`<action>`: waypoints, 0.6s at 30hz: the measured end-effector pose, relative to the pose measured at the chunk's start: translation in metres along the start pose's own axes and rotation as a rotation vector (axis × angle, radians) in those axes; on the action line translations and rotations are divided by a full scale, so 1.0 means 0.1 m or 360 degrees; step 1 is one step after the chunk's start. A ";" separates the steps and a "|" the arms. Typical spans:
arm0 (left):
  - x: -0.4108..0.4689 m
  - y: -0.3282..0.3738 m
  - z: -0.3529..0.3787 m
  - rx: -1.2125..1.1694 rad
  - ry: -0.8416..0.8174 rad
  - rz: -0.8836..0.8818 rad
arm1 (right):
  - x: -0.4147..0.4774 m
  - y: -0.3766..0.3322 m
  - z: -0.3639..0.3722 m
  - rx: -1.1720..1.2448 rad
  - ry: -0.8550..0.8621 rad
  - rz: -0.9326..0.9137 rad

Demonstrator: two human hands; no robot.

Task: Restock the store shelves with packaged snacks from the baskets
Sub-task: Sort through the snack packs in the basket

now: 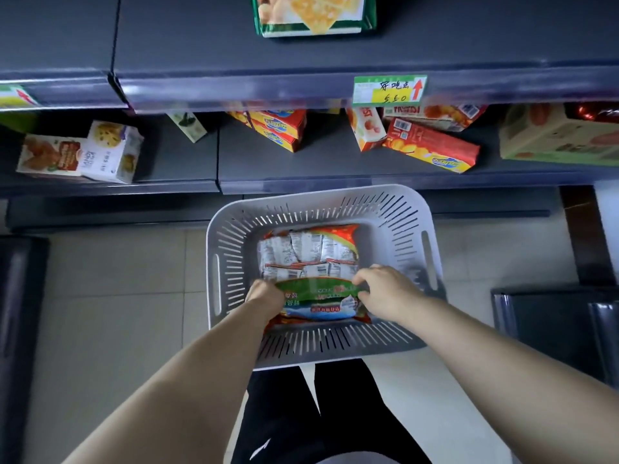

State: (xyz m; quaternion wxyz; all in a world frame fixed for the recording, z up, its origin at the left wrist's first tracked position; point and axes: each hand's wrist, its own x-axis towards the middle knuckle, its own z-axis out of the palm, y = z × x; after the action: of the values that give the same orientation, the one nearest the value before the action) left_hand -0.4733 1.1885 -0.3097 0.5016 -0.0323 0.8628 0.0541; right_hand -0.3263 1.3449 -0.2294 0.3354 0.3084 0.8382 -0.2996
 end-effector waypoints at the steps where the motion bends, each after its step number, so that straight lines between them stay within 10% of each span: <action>1: 0.01 -0.02 0.01 0.0009 0.0005 -0.0002 | 0.01 0.00 0.01 0.0016 0.0000 0.0004; 18: -0.32 0.22 -0.37 -0.0035 -0.0015 0.0365 | -0.12 -0.06 -0.08 -0.0045 -0.0045 0.0060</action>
State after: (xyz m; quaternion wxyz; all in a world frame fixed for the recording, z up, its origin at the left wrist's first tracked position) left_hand -0.4912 1.2053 -0.2622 0.4956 0.0614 0.8579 0.1208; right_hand -0.3270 1.3434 -0.2138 0.3573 0.3151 0.8316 -0.2856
